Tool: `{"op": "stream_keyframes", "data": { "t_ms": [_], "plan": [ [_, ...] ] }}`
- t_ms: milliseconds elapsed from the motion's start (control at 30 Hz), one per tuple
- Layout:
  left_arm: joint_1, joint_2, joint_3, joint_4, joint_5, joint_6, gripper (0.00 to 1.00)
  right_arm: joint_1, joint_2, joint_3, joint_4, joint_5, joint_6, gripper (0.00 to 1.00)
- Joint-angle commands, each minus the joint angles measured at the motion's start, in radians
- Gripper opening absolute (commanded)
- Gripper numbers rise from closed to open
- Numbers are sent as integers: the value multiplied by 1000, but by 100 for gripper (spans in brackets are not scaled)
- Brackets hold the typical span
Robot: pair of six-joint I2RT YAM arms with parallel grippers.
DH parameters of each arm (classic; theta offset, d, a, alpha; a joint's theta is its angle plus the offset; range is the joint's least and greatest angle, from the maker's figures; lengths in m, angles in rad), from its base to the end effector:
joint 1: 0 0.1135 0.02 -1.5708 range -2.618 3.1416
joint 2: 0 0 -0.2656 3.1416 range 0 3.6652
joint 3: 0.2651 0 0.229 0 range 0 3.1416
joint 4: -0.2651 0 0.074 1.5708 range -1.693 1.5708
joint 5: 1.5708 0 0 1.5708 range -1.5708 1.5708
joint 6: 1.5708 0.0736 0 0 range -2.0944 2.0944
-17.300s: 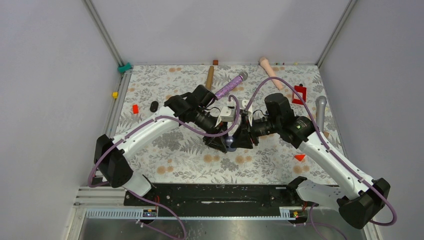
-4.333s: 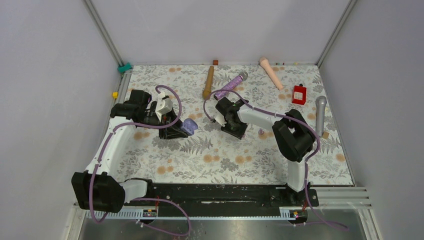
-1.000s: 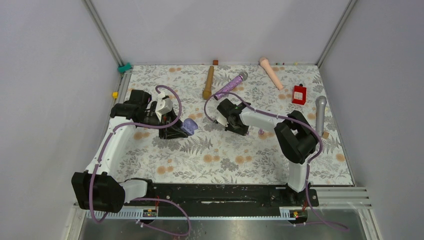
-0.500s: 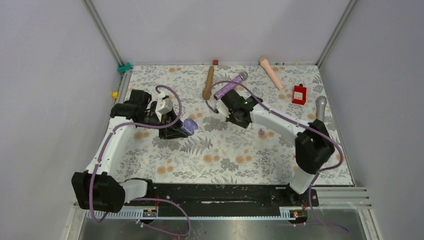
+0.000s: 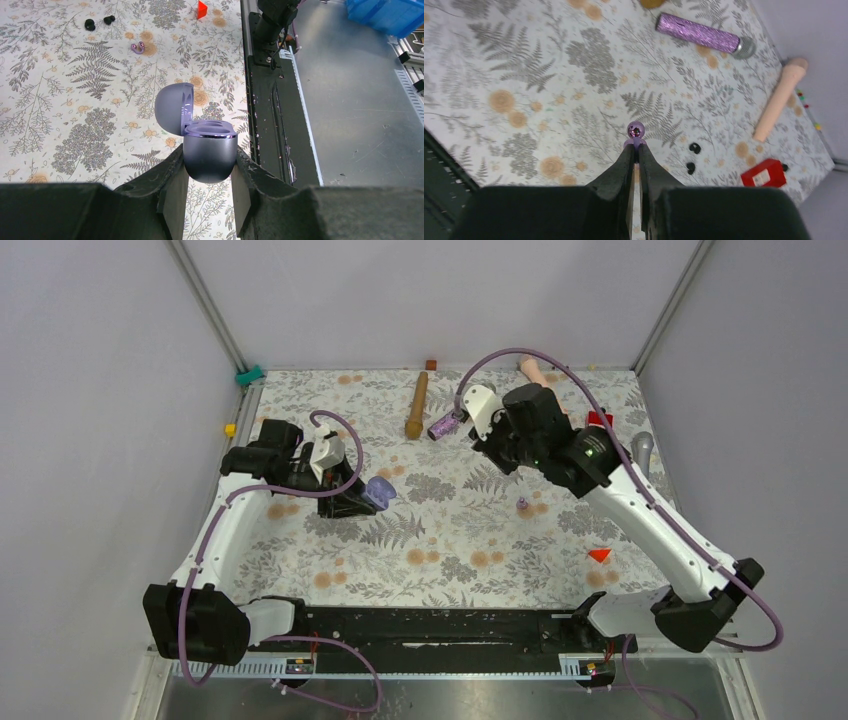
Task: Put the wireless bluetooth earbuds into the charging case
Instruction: Pick up the earbud from the center of the board, then place the earbud in the charging case.
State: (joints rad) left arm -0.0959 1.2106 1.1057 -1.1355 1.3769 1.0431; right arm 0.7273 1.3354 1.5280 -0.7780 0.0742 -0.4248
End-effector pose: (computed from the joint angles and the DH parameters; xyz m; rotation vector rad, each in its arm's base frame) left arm 0.1733 -0.0892 0.3152 1.2623 1.4811 -1.2650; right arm 0.2175 0.1863 0.3915 -1.1381 1.8310 0.0953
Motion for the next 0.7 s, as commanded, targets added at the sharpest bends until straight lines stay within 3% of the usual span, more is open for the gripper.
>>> {"op": "stream_keyframes", "data": {
  "t_ms": [0, 267, 667],
  "plan": [
    [6, -7, 12, -1, 54, 36, 0, 1, -67, 35, 2, -208, 68, 4],
    [15, -44, 19, -3, 8, 33, 0, 1, -157, -9, 115, -424, 171, 5],
    [35, -43, 108, -3, -3, -12, 0, 9, -160, 79, 75, -536, 240, 7]
  ]
}}
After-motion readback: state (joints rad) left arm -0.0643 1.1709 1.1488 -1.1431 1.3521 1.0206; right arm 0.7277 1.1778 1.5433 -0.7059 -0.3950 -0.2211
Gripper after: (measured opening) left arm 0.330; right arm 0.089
